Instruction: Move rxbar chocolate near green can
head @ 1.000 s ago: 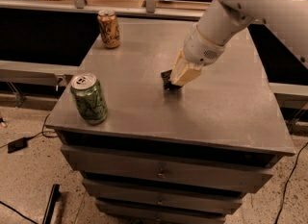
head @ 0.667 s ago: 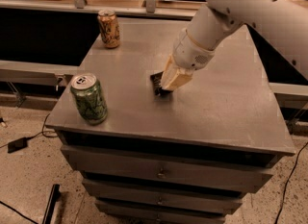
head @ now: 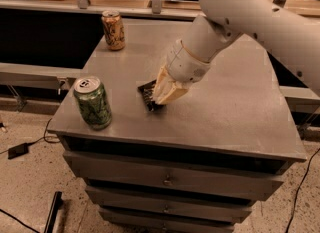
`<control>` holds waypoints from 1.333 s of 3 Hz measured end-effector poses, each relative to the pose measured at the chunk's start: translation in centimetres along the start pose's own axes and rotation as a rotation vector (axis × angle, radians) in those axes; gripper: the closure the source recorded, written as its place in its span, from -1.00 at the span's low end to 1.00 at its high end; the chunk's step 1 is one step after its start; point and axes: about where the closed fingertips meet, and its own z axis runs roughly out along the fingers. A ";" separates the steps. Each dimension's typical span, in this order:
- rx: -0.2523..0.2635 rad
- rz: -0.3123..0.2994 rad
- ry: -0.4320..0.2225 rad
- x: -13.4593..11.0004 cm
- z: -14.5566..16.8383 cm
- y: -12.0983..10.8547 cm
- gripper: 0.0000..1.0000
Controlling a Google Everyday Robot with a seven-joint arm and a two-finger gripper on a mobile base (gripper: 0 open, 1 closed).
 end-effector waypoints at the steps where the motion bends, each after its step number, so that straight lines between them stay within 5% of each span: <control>1: -0.013 -0.072 -0.059 -2.2 0.8 1.0 1.00; 3: -0.058 -0.131 -0.146 -5.2 2.5 2.1 0.95; 4: -0.074 -0.133 -0.155 -5.6 3.3 2.1 0.52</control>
Offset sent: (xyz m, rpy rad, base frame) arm -0.0538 0.0453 0.0107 0.1451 0.0217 0.1975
